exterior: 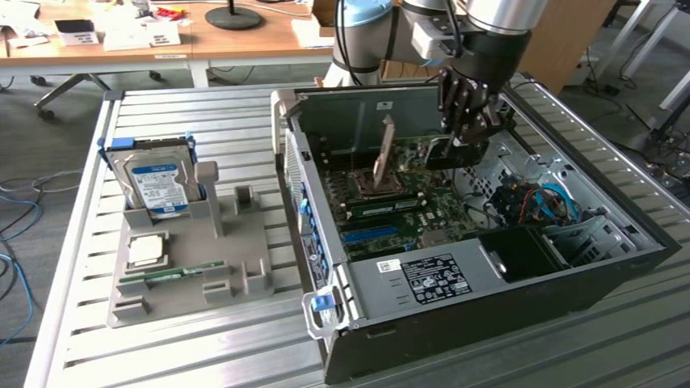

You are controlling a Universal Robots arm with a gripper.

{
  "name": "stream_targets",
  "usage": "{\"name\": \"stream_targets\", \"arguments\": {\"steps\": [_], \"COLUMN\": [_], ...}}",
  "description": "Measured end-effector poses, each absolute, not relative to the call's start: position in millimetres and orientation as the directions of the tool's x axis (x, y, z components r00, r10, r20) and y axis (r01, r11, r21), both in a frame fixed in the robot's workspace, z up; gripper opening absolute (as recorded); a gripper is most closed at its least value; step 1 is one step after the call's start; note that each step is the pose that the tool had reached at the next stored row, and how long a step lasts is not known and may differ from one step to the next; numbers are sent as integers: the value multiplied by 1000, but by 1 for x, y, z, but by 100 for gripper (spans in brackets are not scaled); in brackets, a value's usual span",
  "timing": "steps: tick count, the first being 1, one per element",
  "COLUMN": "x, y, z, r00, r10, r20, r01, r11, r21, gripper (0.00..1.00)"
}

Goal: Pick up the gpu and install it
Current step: 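Insert the gpu into the slot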

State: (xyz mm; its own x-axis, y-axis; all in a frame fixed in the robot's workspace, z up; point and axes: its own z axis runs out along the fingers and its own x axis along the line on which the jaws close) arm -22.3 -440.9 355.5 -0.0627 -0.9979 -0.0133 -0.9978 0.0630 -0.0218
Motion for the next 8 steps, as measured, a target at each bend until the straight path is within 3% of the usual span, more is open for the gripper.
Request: {"name": "stream_targets", "arguments": {"steps": [8], "x": [-24], "y": [-441], "z": [355], "r00": [-63], "r10": [-998], "r20": [-13], "r01": [-998], "r11": [63], "r21": [-22], "gripper": [27]}}
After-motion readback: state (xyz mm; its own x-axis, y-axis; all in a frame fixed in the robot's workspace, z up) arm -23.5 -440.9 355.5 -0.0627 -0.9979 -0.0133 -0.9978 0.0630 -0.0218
